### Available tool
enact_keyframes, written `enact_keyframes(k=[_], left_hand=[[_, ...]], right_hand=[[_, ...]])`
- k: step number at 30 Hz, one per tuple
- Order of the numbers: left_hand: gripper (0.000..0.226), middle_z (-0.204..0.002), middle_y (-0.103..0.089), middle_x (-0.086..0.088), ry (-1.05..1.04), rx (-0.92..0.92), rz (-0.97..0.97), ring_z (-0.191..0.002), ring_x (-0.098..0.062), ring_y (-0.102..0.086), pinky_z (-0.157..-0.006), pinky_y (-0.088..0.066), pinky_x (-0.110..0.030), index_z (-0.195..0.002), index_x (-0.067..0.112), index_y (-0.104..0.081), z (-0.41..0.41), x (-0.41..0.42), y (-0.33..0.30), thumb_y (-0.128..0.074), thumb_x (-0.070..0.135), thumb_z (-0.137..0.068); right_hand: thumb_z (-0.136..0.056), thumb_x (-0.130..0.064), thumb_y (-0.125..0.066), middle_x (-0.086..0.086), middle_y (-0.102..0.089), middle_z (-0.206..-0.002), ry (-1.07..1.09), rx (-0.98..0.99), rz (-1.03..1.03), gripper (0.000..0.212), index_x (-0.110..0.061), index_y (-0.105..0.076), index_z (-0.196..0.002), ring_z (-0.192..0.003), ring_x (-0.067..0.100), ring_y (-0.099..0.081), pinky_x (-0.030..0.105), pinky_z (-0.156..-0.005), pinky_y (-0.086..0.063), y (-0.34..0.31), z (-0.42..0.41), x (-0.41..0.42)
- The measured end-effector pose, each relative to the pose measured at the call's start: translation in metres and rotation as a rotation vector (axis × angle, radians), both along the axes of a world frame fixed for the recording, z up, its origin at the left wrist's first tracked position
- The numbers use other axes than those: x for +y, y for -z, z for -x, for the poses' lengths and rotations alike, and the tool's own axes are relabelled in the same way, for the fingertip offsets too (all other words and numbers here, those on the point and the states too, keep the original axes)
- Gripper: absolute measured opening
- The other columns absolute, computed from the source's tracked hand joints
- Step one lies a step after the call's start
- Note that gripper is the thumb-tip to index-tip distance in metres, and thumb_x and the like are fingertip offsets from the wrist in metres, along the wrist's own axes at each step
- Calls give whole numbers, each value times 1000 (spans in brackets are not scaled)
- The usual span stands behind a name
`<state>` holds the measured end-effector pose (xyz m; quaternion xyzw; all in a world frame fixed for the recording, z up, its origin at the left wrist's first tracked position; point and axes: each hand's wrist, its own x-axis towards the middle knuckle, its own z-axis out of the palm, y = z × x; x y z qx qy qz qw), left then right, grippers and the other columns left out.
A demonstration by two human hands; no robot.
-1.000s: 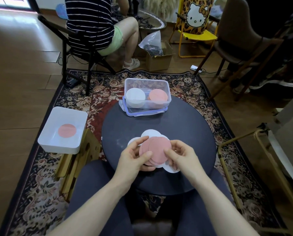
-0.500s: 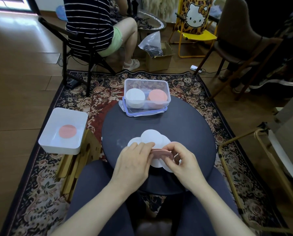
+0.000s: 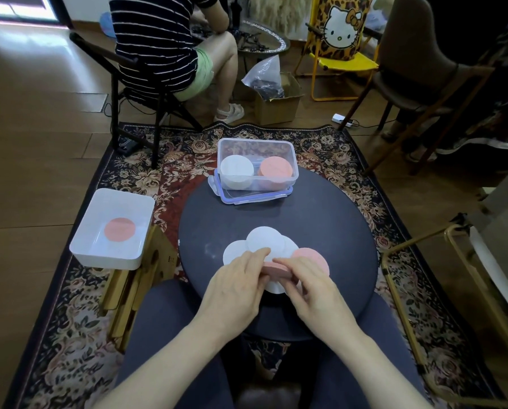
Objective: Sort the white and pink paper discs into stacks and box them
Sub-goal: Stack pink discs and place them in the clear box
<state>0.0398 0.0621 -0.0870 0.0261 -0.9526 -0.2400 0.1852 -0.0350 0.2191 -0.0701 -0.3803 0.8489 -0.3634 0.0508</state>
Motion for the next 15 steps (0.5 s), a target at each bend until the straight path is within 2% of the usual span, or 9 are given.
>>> enact_keyframes(k=[2, 5, 7, 11, 13, 15], left_hand=[[40, -98, -63, 0, -14, -20, -6, -78, -21, -62, -55, -50, -33, -129, 16, -41, 0, 1, -1, -40, 27, -90], [33, -94, -60, 3, -13, -42, -26, -74, -17, -58, -55, -43, -24, -124, 20, -42, -1, 2, -3, -38, 23, -91], [31, -93, -58, 3, 0, -57, -52, -74, -18, -55, -55, -39, -23, -121, 22, -41, -2, 2, -1, -41, 17, -91], [40, -100, -58, 6, 23, -58, -118, -81, -17, -57, -59, -46, -29, -120, 26, -41, -1, 1, 3, -51, 5, -87], [38, -109, -60, 13, -28, -12, -272, -90, -11, -58, -69, -50, -27, -124, 28, -46, 0, 1, -3, -51, 9, -91], [34, -109, -62, 17, -113, 22, -561, -91, -7, -58, -76, -48, -23, -122, 29, -55, 4, 1, -14, -55, 11, -93]], right_hand=[[-94, -22, -48, -30, -47, -105, -3, 65, -18, 38, -23, -53, -132, -95, -9, -45, 5, -80, -37, 3, -2, 2], [-95, -19, -49, -23, -50, -102, 42, 33, 11, 40, -25, -52, -134, -83, -10, -46, 5, -72, -39, 3, -1, 3], [-93, -12, -56, -18, -54, -100, 83, -26, 38, 38, -28, -57, -128, -74, -6, -49, 8, -68, -41, 2, 0, 3], [-92, -9, -58, -15, -64, -97, 90, -112, 84, 28, -34, -63, -105, -79, 7, -57, 15, -69, -44, 1, 1, 2], [-91, -7, -60, -13, -66, -94, 142, -231, 191, 32, -38, -62, -98, -75, 10, -58, 17, -69, -45, -3, 3, -2], [-89, -5, -63, -8, -67, -88, 200, -375, 321, 32, -36, -61, -95, -72, 13, -59, 26, -69, -48, -10, 6, -6]])
